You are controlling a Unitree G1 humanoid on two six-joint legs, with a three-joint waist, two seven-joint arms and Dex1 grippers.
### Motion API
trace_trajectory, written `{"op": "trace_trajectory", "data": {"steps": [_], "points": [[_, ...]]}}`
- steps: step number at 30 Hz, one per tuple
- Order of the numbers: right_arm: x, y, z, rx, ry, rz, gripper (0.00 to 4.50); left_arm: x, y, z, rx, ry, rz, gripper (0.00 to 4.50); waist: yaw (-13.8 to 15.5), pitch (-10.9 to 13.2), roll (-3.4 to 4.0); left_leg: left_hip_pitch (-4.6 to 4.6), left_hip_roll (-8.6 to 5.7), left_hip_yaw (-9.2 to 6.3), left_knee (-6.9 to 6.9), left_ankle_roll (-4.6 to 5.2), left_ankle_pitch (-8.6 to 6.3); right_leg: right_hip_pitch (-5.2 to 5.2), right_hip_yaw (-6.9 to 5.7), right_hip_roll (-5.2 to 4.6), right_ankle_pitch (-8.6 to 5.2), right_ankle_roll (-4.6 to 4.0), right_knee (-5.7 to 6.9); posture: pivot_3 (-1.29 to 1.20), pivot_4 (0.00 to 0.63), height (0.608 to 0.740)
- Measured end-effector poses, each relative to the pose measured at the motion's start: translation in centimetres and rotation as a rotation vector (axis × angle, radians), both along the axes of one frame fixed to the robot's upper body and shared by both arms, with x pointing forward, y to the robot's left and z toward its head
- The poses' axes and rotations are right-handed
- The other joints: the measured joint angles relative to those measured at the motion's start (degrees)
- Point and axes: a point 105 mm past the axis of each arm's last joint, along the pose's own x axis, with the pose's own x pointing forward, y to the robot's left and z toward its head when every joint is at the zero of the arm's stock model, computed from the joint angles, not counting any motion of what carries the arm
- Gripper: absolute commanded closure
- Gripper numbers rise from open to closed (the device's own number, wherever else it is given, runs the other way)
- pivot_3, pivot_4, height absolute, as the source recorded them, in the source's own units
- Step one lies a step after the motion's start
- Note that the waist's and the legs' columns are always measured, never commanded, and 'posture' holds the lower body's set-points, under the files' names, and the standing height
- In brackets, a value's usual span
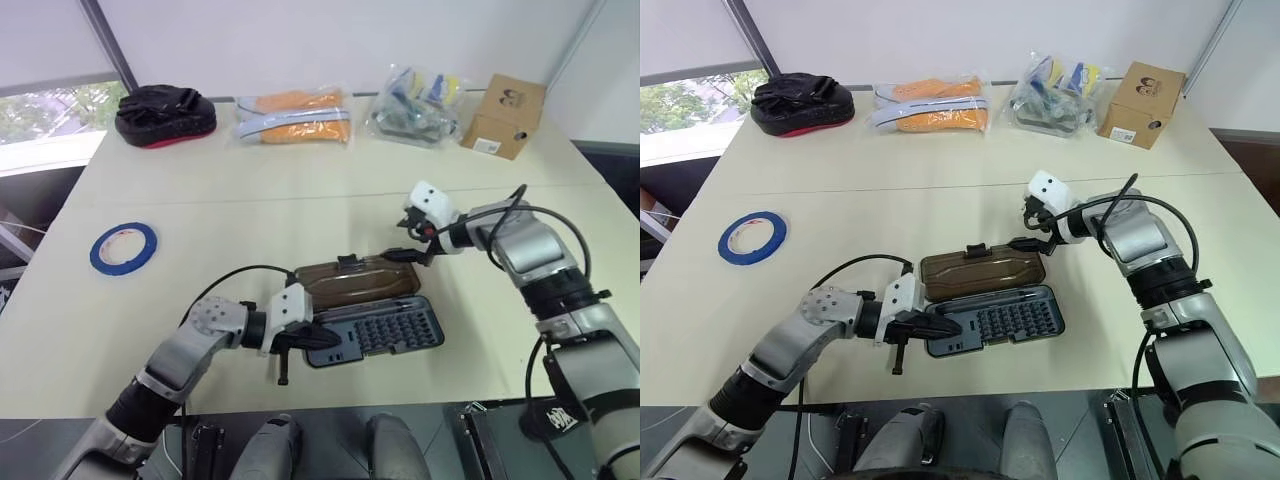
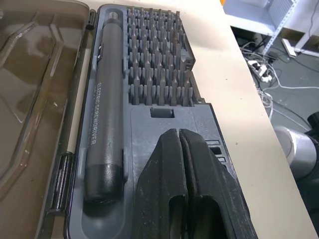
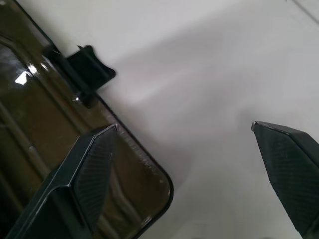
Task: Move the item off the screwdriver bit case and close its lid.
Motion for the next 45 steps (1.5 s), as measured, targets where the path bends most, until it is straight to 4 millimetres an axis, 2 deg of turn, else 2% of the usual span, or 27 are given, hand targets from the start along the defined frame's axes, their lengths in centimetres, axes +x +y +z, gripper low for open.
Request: {"op": "trace_trajectory", "data": {"steps": [4,13,30,33,35,36,45], "points": [[0.4,-0.4,-0.8,-0.021,0.013,0.003,0.00,0.0,0.0,0.0,0.000,-0.003,0.006,4.44,0.0,0.0,0.00,0.00,0.00,0.00,0.00,0.00,0.00,0.00,0.00,0.00,0.00,0.00,0.00,0.00,0.150,0.740],[0.5,-0.5,-0.9,-0.054,0.003,0.055,0.00,-0.1,0.0,0.0,-0.002,-0.006,0.014,4.44,0.0,0.0,0.01,0.00,0.00,-0.01,0.00,-0.01,0.00,0.00,0.00,0.00,0.00,0.00,0.00,0.00,0.150,0.740],[0.2,1.2,-1.1,-0.060,0.004,0.130,0.00,0.2,-0.3,0.0,-0.004,-0.025,0.025,4.44,0.0,0.0,0.02,0.02,0.00,-0.02,0.01,-0.01,0.00,0.02,0.00,0.00,0.00,0.00,0.01,0.00,0.150,0.740],[0.2,1.3,-1.2,-0.059,0.002,0.136,0.91,0.2,-0.3,0.0,-0.003,-0.028,0.028,4.50,-0.1,0.0,0.02,0.03,0.00,-0.01,0.00,-0.01,0.00,0.02,0.00,0.00,0.00,0.00,0.01,0.00,0.150,0.740],[0.1,1.6,-1.2,-0.054,0.006,0.148,2.02,0.3,-0.3,0.0,-0.003,-0.029,0.029,4.50,-0.1,0.0,0.02,0.03,0.00,-0.02,0.00,-0.01,0.00,0.02,0.00,0.00,0.00,0.00,0.02,0.00,0.150,0.740],[0.0,1.7,-1.3,-0.052,0.009,0.157,2.40,0.3,-0.3,0.0,-0.002,-0.029,0.031,4.50,-0.1,0.0,0.02,0.05,0.00,-0.02,0.01,-0.01,0.00,0.04,0.00,0.01,0.00,0.00,0.02,0.00,0.150,0.740],[-0.5,2.1,-1.4,-0.083,0.012,0.202,2.40,0.5,-0.3,0.1,0.004,-0.037,0.034,4.50,-0.1,0.0,0.03,0.09,0.00,-0.03,0.04,-0.02,0.01,0.08,0.00,0.02,0.00,-0.01,0.04,0.00,0.150,0.740]]}}
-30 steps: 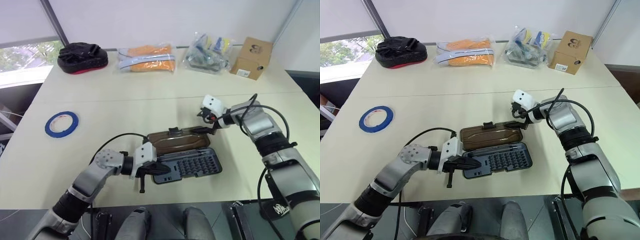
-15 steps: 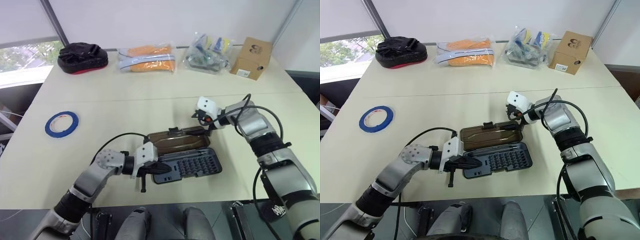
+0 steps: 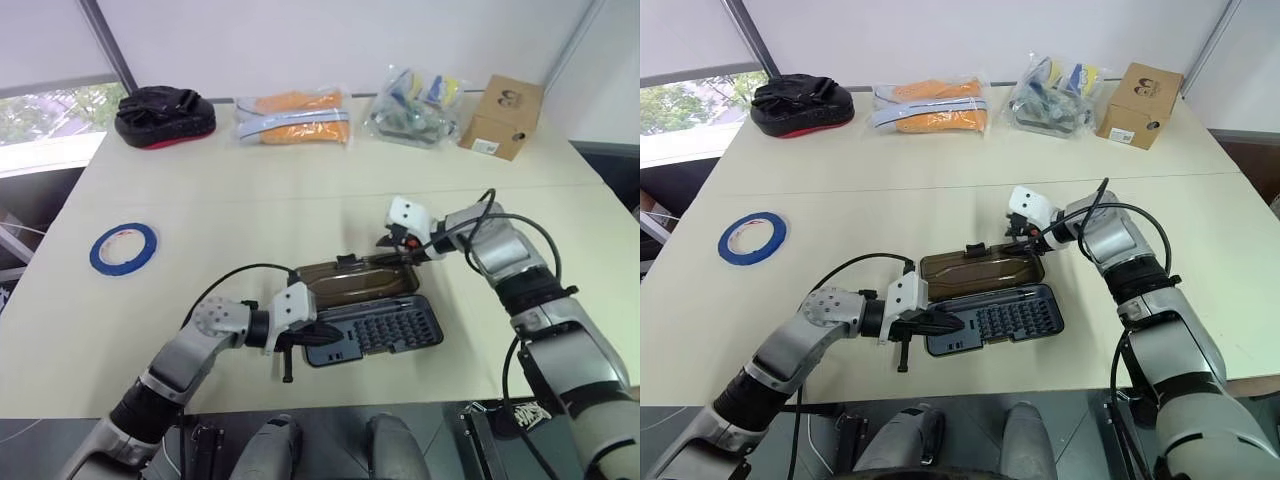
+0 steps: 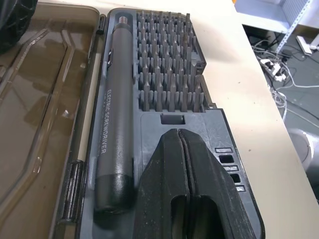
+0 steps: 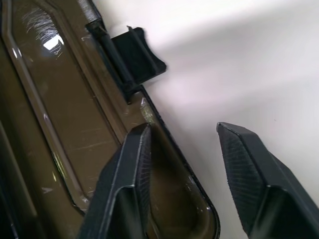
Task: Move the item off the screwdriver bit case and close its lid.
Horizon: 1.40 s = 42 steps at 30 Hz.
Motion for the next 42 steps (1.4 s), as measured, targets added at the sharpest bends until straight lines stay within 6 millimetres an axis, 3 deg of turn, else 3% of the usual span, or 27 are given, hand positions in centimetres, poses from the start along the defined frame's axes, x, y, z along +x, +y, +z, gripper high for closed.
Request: {"op": "trace_trajectory", "data": {"steps": [8,12,13,30,33,36,42], "points": [[-0.4,0.2,-0.1,-0.010,0.014,0.028,2.40,0.1,0.0,0.0,-0.003,-0.004,0.002,4.50,0.0,0.0,0.00,0.00,0.00,0.00,0.00,0.00,0.00,0.01,0.00,0.00,0.00,0.00,0.00,0.00,0.150,0.740],[-0.4,0.2,0.0,-0.027,0.004,0.044,4.27,0.2,-0.1,0.0,-0.005,-0.008,0.009,4.50,0.1,0.0,0.00,0.00,0.00,-0.02,-0.01,0.00,0.00,0.01,0.00,0.00,0.00,0.00,0.00,0.00,0.150,0.740],[-0.5,0.2,0.3,-0.042,-0.003,0.063,4.47,0.3,0.0,0.0,-0.005,-0.009,0.016,4.50,0.1,-0.1,-0.03,0.01,0.00,-0.02,-0.01,0.00,0.00,0.01,-0.01,0.00,0.00,0.00,0.00,0.00,0.150,0.740],[-0.7,0.4,0.1,-0.066,-0.017,0.100,4.47,0.6,0.1,-0.2,-0.003,-0.010,0.045,4.50,0.1,-0.4,-0.12,0.30,0.01,-0.02,-0.07,0.00,-0.01,0.29,-0.01,0.03,0.00,-0.01,-0.04,0.00,0.150,0.740],[-0.6,0.4,-0.4,-0.073,-0.007,0.094,3.53,0.6,0.1,-0.2,-0.003,-0.010,0.045,4.50,0.1,-0.5,-0.14,0.40,0.01,-0.02,-0.10,0.00,-0.01,0.39,-0.01,0.02,0.00,-0.01,-0.05,0.00,0.150,0.740],[-0.3,0.5,-0.7,-0.079,-0.010,0.086,2.03,0.6,0.1,-0.2,-0.003,-0.009,0.045,4.50,0.2,-0.5,-0.11,0.47,0.01,-0.02,-0.14,0.00,-0.01,0.41,0.00,0.02,-0.01,-0.01,-0.05,0.00,0.150,0.740],[-0.1,0.4,-1.0,-0.075,-0.002,0.090,2.03,0.7,0.2,-0.4,-0.001,-0.004,0.049,4.50,0.1,-0.5,-0.10,0.86,0.01,0.00,-0.25,0.01,-0.02,0.79,0.00,0.02,-0.01,-0.01,-0.15,0.00,0.150,0.740]]}}
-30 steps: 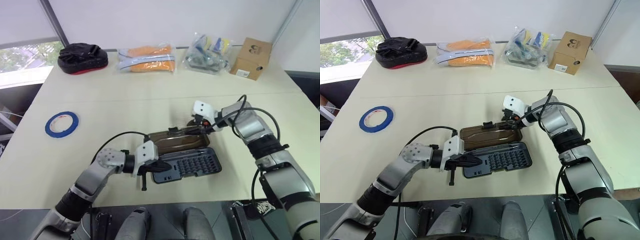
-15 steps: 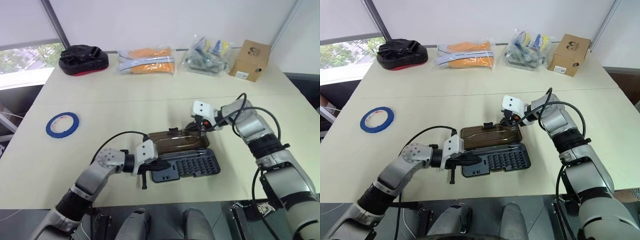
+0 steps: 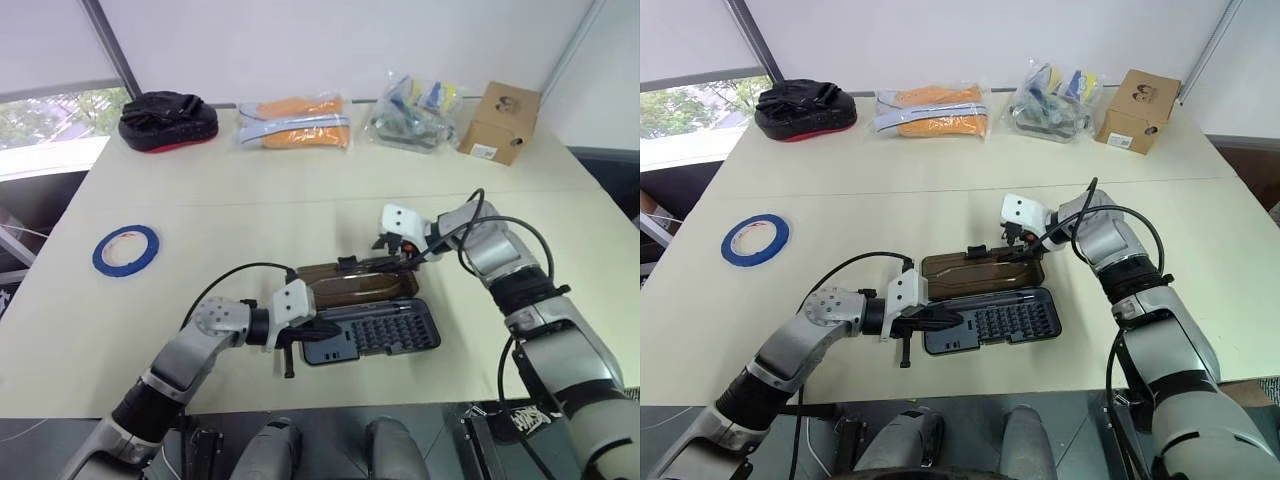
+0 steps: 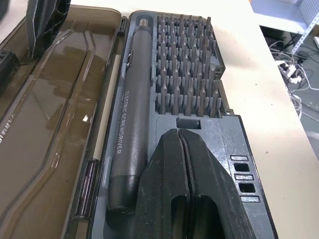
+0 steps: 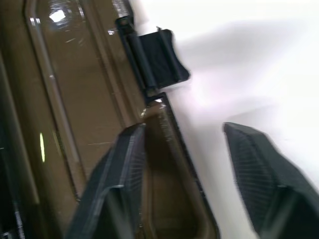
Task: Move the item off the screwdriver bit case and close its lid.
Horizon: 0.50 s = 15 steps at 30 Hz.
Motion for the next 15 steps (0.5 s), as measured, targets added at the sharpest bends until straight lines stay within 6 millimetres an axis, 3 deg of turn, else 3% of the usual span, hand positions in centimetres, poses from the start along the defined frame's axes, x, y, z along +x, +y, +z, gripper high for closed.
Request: {"op": "trace_trajectory", "data": {"steps": [7,12,15], "points": [[0.13,-0.08,0.02,-0.005,0.000,0.017,2.03,0.01,-0.03,-0.03,-0.002,0.000,0.000,4.50,0.1,0.0,0.00,0.02,0.00,-0.01,-0.01,0.01,0.00,0.02,0.00,0.00,0.00,0.00,0.00,0.00,0.150,0.740],[0.00,0.08,-0.06,-0.018,0.002,0.047,4.37,0.05,-0.05,-0.02,-0.002,-0.002,0.002,4.50,0.1,0.0,0.01,0.05,0.00,-0.01,-0.01,0.01,0.00,0.05,0.00,0.00,0.00,0.00,0.00,0.00,0.150,0.740],[-0.03,-0.11,-0.12,-0.062,0.002,0.070,4.44,0.32,0.12,-0.07,0.008,-0.013,0.019,4.50,0.1,-0.4,-0.14,0.08,0.00,-0.04,-0.08,0.01,-0.01,0.05,-0.01,0.04,-0.01,0.00,0.00,0.00,0.150,0.740]]}}
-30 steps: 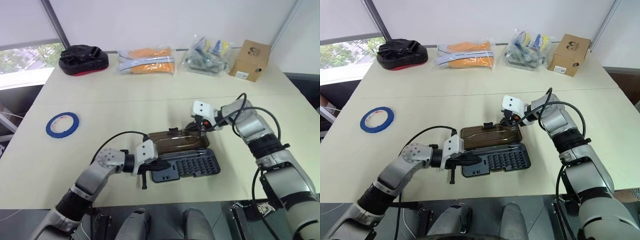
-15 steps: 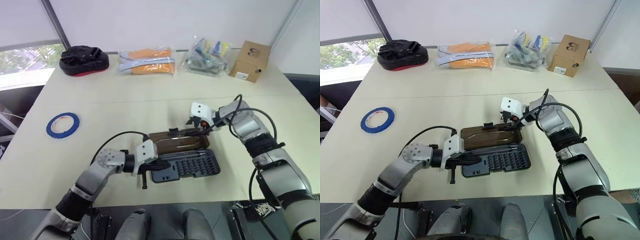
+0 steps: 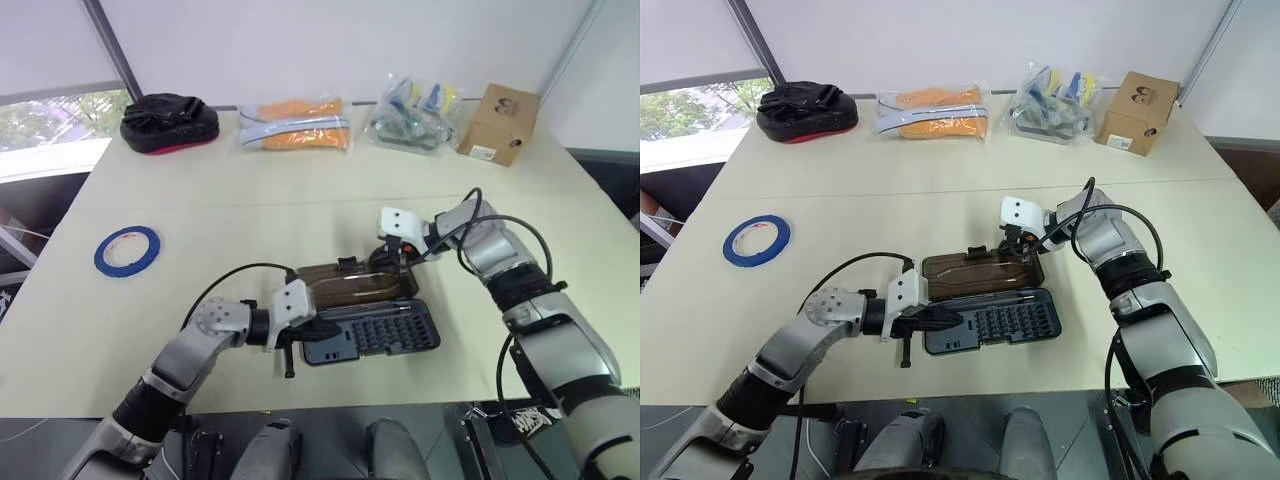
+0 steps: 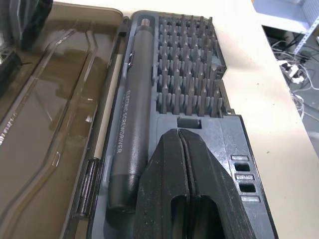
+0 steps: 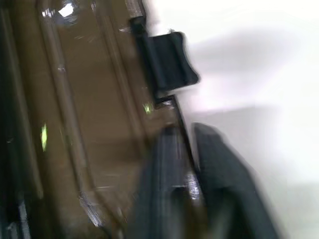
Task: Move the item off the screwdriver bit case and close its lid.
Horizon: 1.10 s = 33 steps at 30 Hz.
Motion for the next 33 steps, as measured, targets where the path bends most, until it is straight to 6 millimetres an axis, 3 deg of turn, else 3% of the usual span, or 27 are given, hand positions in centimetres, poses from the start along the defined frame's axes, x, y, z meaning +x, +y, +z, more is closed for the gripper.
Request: {"op": "trace_trajectory", "data": {"steps": [9,16,30,33], "points": [[0.0,0.0,-0.1,-0.011,-0.018,0.020,4.44,0.1,-0.1,0.0,-0.004,-0.003,0.011,4.50,0.0,-0.1,0.01,0.00,0.01,0.00,-0.03,0.00,0.00,0.00,0.01,0.00,0.00,0.00,-0.03,0.00,0.150,0.740],[0.3,0.5,0.0,-0.064,-0.189,0.097,4.44,1.5,0.5,0.4,-0.061,0.041,0.129,4.50,-0.2,-0.1,0.00,0.01,0.00,0.01,-0.03,-0.01,0.01,-0.04,0.01,0.04,0.00,0.00,0.03,0.00,0.150,0.740],[-1.7,0.4,1.2,-0.161,-0.520,0.171,4.44,7.5,5.7,7.4,-0.295,-0.046,0.517,4.50,0.1,0.0,0.04,-0.23,0.21,0.05,-0.33,-0.18,0.10,-0.46,0.10,0.25,0.05,-0.09,-0.03,0.00,0.150,0.740],[-2.1,0.9,2.0,-0.175,-0.589,0.199,4.44,8.7,7.5,7.9,-0.319,-0.057,0.600,4.50,-0.1,0.0,0.04,-0.21,0.22,0.10,-0.43,-0.19,0.11,-0.48,0.11,0.27,0.05,-0.09,-0.06,0.00,0.150,0.740]]}}
